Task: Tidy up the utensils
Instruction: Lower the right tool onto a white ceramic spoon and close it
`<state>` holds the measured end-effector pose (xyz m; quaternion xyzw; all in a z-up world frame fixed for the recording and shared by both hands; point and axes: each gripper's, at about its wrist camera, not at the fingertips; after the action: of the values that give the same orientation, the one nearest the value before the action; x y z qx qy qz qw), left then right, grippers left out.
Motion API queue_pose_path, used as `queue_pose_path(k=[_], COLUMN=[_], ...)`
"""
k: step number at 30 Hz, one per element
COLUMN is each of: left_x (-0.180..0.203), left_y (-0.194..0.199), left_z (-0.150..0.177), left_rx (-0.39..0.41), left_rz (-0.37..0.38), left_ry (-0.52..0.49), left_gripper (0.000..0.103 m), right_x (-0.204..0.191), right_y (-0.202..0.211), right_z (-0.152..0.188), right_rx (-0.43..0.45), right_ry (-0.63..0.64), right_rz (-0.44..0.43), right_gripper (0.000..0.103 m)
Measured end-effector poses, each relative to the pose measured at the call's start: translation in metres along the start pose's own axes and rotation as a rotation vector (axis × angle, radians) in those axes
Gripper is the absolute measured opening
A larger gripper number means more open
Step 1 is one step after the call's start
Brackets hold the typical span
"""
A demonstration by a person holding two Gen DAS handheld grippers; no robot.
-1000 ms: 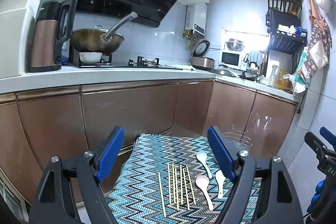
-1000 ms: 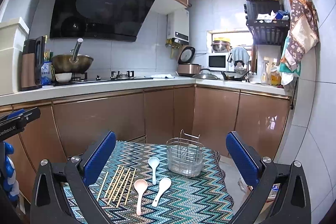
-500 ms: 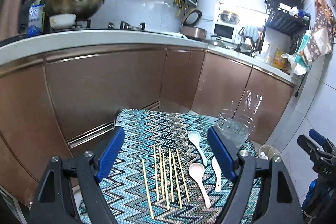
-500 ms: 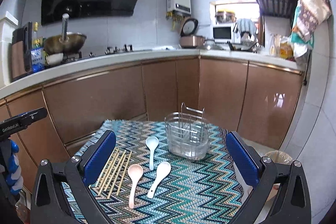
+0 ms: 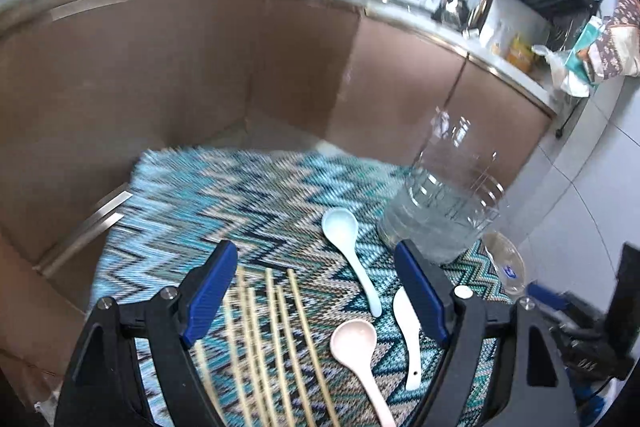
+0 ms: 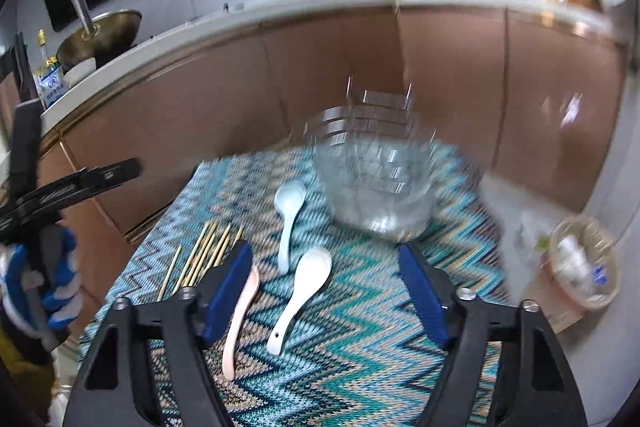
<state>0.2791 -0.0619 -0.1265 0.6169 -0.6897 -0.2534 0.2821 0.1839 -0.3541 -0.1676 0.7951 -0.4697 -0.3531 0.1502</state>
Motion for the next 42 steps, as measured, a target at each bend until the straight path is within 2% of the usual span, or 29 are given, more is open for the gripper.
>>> queue_pose_path(k=[2, 7, 15, 18, 21, 24, 26, 30, 31, 34, 38, 42], left_x=[0.005, 0.026, 0.045, 0.047, 0.049, 0.052, 0.054, 0.063, 0.064, 0.069, 0.070, 0.067], left_y=[-0.022, -0.076, -0.144, -0.163, -0.180, -0.191, -0.196, -0.204, -0.205, -0.209, -0.202, -0.171], left_z=[-0.005, -0.017, -0.032, -0.033, -0.032, -0.032, -0.032, -0.032, -0.031, -0.028, -0.024, -0.021], left_rx=[-0.038, -0.121, -0.238, -0.279, -0.324, -0.343, -0.354, -0.379, -0.387, -0.409, -0.385, -0.327], left_rz=[0.018, 0.041, 0.087, 0.097, 0.119, 0.129, 0.137, 0.137, 0.136, 0.128, 0.121, 0.131], left_ry=[-0.006, -0.048, -0.125, -0.138, -0.133, -0.133, -0.138, -0.177, -0.182, -0.183, -0.146, -0.090], left_gripper=[0.079, 0.079, 0.077, 0.070, 0.057, 0.051, 0.044, 0.036, 0.031, 0.008, 0.006, 0.006], right_x=[0.015, 0.043, 0.069, 0.076, 0.081, 0.083, 0.084, 0.087, 0.087, 0.084, 0.075, 0.060], right_y=[-0.019, -0.057, -0.098, -0.107, -0.119, -0.128, -0.134, -0.143, -0.146, -0.152, -0.149, -0.126], right_z=[0.005, 0.011, 0.008, 0.006, 0.004, 0.001, 0.001, 0.000, -0.001, 0.000, 0.003, 0.003], right_rx=[-0.048, -0.123, -0.188, -0.209, -0.231, -0.257, -0.274, -0.296, -0.304, -0.337, -0.332, -0.276], right_ry=[-0.034, -0.104, -0.159, -0.160, -0.160, -0.147, -0.142, -0.131, -0.125, -0.096, -0.054, -0.004], right_rz=[-0.038, -0.122, -0.254, -0.272, -0.301, -0.321, -0.334, -0.360, -0.361, -0.359, -0.339, -0.305], right_gripper=[0.058, 0.047, 0.044, 0.042, 0.037, 0.036, 0.033, 0.027, 0.022, 0.008, 0.007, 0.007])
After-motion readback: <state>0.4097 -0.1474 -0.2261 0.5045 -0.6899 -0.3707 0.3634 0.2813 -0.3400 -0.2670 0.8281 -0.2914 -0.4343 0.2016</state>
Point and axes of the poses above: each gripper's, at about its wrist camera, not at the fingertips, and y roughly against the way its jaws point, x to its right, z to its underside, and after that the axes turned 15 degrees about -z, right-handed
